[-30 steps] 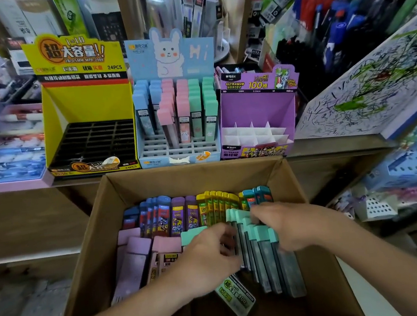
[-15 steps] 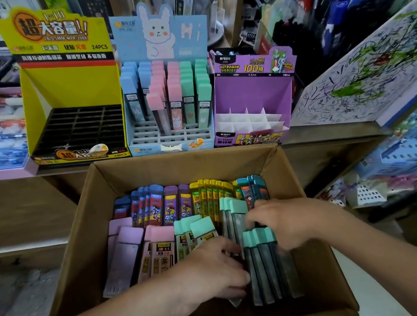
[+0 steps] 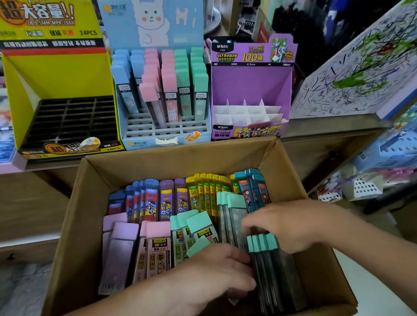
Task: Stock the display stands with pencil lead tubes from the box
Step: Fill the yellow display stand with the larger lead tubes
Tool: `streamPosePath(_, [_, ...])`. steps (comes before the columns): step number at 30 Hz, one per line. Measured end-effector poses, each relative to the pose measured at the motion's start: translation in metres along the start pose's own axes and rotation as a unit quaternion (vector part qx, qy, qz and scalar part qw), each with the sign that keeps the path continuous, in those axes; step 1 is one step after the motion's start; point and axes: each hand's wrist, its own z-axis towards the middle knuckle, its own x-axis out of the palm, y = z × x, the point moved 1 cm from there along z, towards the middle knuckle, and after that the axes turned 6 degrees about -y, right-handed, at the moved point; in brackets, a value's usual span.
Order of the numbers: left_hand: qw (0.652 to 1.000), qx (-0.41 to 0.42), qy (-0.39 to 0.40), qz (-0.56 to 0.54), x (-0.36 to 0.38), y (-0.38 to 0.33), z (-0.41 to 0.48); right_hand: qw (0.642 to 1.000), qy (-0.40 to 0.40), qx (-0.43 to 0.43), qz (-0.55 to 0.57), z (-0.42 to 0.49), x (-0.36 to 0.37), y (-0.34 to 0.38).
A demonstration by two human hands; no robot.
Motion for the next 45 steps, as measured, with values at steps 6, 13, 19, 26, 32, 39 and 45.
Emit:
streamPosePath(6, [0.999,-0.024,0.017,-0.015,-0.001,0.001,-0.001,1.000,0.007,-0.021,-0.003,0.002,-0.005,-0.003])
streamPosePath(13, [0.998,-0.006,0.041,0.056,0.005,-0.001,-0.005,0.999,0.025,-0.028,0.021,0.007,-0.011,-0.006])
streamPosePath(19, [0.997,-0.007,0.024,0.072,0.007,-0.003,-0.003,0.997,0.053,-0.030,0.049,0.008,-0.011,-0.009])
streamPosePath(26, [0.998,0.002,0.011,0.063,0.005,0.002,-0.001,0.996,0.065,-0.044,0.052,0.008,-0.015,-0.009])
streamPosePath(32, [0.995,0.010,0.005,0.097,0.006,0.002,-0.001,0.994,0.082,-0.057,-0.043,0.010,-0.012,-0.006])
streamPosePath(39, [0.998,0.013,0.001,0.061,0.000,0.000,0.001,0.994,0.061,-0.062,0.059,0.012,-0.015,-0.012])
streamPosePath(45, [1.000,0.014,-0.018,-0.020,-0.008,-0.001,0.001,0.988,0.020,-0.065,0.137,0.014,-0.020,-0.013])
